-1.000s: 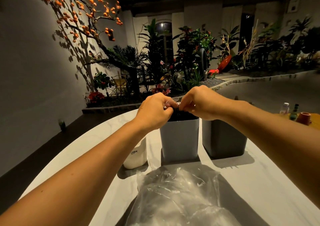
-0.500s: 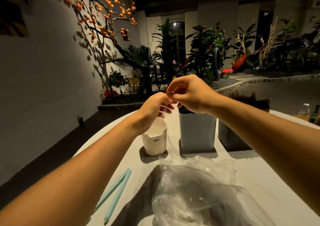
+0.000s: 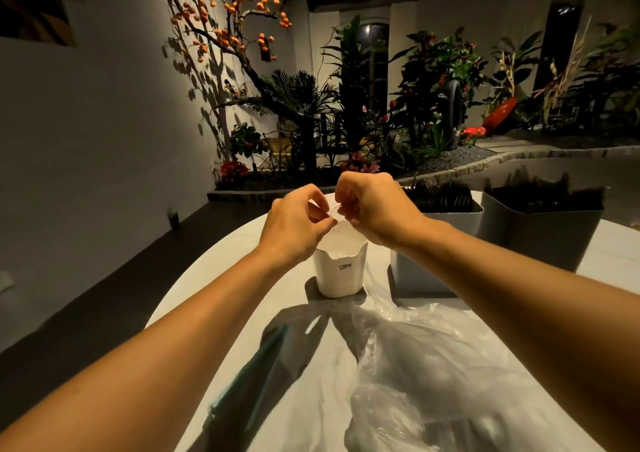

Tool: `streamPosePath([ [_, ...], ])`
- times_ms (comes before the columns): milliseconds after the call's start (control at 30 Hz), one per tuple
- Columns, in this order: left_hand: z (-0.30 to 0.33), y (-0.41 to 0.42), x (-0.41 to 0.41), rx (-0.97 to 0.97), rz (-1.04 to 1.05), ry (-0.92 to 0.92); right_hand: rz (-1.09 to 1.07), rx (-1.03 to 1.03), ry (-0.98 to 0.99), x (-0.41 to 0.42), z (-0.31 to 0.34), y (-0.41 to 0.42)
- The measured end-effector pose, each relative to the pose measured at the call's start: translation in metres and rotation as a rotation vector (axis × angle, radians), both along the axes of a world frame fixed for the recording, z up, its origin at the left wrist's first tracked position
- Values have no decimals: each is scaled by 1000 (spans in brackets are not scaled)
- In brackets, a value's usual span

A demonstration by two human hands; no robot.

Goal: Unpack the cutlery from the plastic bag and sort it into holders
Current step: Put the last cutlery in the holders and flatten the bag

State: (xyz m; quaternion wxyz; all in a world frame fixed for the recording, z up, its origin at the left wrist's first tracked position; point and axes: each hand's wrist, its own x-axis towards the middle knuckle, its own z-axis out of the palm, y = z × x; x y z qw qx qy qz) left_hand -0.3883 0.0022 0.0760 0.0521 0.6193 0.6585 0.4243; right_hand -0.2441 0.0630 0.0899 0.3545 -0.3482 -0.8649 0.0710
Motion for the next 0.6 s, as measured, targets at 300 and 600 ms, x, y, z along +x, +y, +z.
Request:
streamPosePath([
  [300,-32,14,-6,-128,76,154,-97,-34,-299,-12,-30,8],
  [600,-25,8,4,-95,40,206,-133,33,-416,0,-13,-8],
])
